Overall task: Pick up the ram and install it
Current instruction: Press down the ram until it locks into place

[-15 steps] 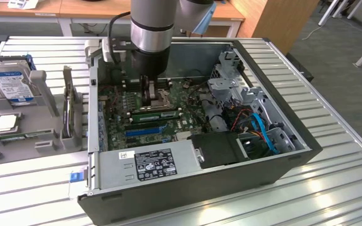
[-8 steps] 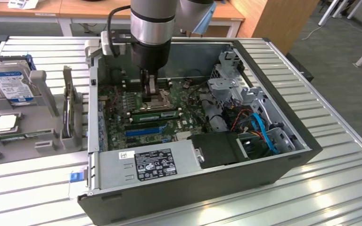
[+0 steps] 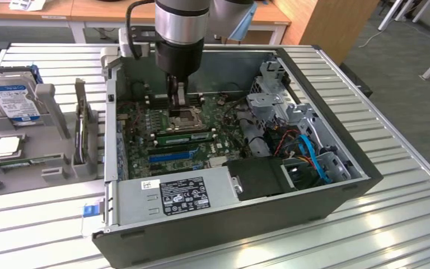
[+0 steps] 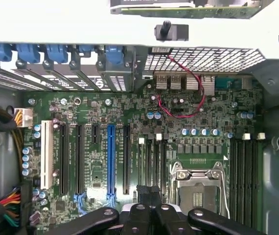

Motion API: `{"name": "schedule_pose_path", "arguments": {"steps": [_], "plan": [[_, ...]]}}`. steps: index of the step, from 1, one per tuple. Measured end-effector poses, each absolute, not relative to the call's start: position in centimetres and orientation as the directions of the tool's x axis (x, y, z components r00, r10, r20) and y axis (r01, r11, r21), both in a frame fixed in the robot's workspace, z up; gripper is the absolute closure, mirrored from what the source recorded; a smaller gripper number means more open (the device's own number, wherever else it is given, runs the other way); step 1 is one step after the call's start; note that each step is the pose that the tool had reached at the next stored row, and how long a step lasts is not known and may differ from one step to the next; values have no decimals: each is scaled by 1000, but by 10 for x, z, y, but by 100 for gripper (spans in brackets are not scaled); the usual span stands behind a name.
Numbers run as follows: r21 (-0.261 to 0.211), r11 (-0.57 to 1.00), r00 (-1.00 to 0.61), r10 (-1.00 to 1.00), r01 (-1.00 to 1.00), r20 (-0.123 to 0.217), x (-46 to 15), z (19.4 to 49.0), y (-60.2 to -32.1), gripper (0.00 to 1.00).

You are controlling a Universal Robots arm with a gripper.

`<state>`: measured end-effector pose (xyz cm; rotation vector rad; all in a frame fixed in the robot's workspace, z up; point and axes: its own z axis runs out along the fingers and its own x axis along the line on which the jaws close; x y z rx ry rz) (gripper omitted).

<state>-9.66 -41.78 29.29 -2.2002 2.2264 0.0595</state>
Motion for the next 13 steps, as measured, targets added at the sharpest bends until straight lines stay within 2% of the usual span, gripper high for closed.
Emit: {"name": "schedule_pose_path", "arguments": {"steps": [13], "plan": [[19, 12, -12, -999, -1000, -34, -97, 316, -418, 90]]}}
